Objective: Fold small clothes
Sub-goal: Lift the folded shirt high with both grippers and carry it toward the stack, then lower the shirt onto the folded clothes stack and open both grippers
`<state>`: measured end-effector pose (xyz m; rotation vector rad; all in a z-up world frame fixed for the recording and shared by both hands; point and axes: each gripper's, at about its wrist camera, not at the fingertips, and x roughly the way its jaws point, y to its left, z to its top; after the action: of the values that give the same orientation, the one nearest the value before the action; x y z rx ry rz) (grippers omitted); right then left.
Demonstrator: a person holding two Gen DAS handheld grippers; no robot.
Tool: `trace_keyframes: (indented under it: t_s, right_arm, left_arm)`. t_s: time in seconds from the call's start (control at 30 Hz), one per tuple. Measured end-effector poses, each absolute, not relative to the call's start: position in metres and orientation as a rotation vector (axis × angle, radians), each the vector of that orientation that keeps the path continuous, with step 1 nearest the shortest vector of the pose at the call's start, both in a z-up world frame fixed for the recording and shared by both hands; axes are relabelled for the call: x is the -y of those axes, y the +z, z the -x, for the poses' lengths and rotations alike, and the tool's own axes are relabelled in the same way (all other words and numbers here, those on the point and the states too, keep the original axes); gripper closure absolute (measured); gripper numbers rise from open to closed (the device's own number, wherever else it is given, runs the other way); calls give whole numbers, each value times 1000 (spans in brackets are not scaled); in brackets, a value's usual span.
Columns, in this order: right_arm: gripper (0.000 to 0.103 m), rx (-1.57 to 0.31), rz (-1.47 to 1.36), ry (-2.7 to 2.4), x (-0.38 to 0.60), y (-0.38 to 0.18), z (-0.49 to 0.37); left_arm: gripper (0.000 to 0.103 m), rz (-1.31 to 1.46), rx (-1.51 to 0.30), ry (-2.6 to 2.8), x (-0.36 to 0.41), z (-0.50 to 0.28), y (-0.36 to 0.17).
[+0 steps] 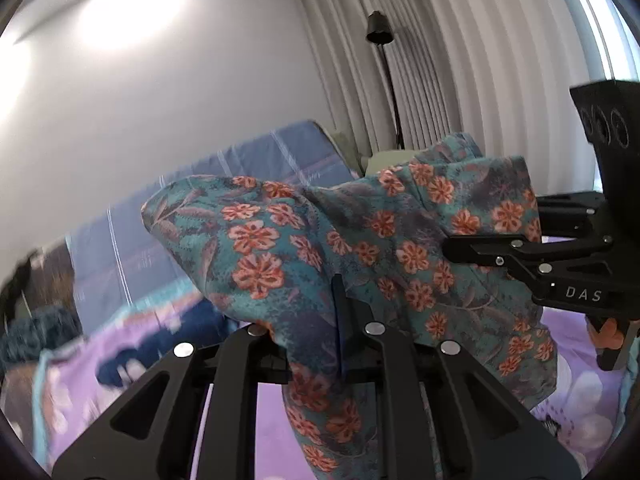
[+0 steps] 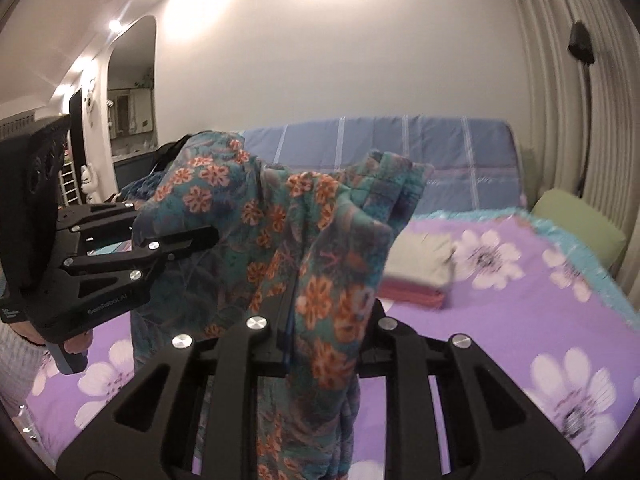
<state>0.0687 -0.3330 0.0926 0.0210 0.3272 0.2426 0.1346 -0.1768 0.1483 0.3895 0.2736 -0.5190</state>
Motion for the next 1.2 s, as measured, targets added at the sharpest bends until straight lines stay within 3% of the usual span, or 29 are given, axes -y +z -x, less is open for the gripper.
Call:
trace_keyframes:
  t_s: [0.27,0.53,1.1,1.17,1.2]
  right_arm:
    - [83,-237,-17,126,381,147,-133]
    - [83,-249,-29,69,398,157,-227]
    - [83,-353,-117,-7,425,87,-410]
    - [83,-380,-72,-73,421,67,-437]
    - [77,-403,-53,-114,420,57,-446]
  left_arm:
    - [87,-460,-186,-468,222,-167,199]
    - [87,-455,-233,-424,226,-185,190]
    - [86,-521,-317,-287,289,-338,133]
    - [78,-539,-319,-231,304,-358,112]
    - [73,-565,-317,-206,310,-366,102]
